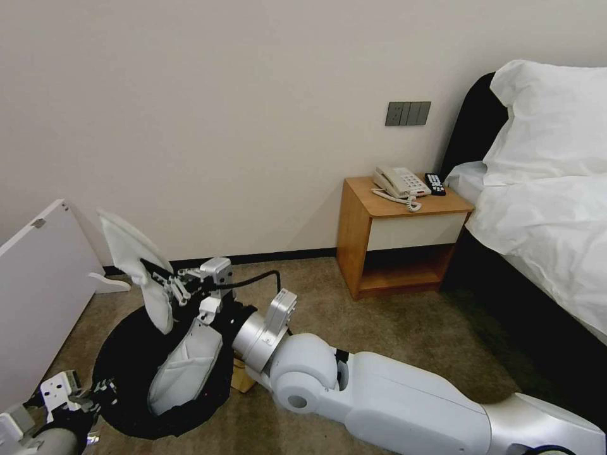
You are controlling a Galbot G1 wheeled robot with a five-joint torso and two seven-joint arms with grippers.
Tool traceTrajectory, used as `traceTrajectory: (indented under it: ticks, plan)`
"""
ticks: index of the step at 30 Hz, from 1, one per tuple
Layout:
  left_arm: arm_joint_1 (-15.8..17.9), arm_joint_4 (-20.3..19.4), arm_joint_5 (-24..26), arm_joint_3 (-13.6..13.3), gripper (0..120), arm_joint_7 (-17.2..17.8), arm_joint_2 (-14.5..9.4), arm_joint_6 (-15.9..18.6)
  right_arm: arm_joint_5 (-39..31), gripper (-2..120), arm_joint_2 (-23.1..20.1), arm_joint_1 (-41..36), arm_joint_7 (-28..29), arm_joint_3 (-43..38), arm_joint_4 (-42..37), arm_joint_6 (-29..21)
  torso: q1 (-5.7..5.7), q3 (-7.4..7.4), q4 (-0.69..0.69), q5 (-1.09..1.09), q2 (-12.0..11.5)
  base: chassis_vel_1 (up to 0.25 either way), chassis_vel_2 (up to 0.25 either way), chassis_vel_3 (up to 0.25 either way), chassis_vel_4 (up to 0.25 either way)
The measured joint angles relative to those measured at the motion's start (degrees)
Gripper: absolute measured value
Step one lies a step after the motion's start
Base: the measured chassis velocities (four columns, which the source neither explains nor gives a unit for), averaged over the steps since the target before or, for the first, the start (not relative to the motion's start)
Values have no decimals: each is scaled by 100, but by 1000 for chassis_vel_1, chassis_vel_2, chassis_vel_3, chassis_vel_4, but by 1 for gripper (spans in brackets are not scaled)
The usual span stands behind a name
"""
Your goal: Pick up the trash bin, then pick up the garbage from the floor and place it into the trash bin.
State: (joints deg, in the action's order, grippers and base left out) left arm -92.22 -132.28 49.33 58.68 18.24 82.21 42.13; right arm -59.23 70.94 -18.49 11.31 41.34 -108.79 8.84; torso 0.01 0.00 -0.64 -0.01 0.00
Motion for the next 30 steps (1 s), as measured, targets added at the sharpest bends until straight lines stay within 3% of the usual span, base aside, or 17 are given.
traceTrajectory:
  ticks: [30]
  plan:
    - [42, -40, 57, 51, 2, 6, -15, 1, 428, 2, 7, -569, -181, 593, 704, 207, 0, 0, 0, 0, 0, 0, 0, 0, 0]
